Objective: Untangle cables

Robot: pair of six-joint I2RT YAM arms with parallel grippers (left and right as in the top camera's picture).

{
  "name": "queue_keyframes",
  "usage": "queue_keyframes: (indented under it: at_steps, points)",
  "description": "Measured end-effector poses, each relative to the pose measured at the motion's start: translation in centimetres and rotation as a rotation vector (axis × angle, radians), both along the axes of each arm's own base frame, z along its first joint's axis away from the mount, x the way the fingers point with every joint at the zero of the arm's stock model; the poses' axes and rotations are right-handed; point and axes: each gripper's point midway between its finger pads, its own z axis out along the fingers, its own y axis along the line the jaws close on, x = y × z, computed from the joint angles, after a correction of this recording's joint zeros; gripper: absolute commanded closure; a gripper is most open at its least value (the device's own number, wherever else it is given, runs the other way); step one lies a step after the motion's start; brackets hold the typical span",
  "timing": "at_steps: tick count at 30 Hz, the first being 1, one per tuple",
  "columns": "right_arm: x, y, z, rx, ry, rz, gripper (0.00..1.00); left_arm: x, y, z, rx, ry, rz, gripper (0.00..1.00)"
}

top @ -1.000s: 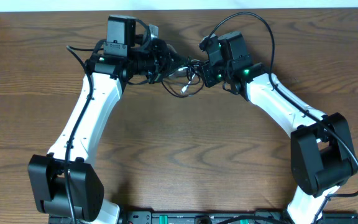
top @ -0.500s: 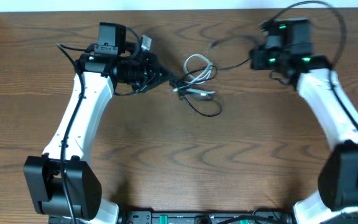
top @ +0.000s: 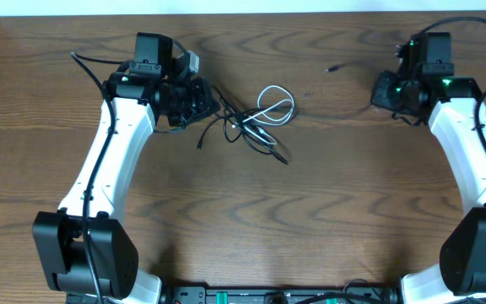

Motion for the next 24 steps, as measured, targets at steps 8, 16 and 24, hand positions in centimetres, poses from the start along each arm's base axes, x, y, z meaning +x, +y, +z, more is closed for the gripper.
queue_keyframes:
  at_steps: [8,16,24]
  points:
    - [-0.3,5.8,2.0,0.141,-0.127,0.451,0.12,1.3,-3.9,4.6,-0.212,-0.250,-0.236,0.93]
    - [-1.2,12.9,5.1,0.308,-0.272,0.722,0.19,2.8,-5.6,8.6,-0.370,-0.366,-0.261,0.93]
    - [-2.2,18.7,6.2,0.396,-0.249,0.721,0.25,4.3,-3.8,5.6,-0.250,-0.200,0.011,0.93]
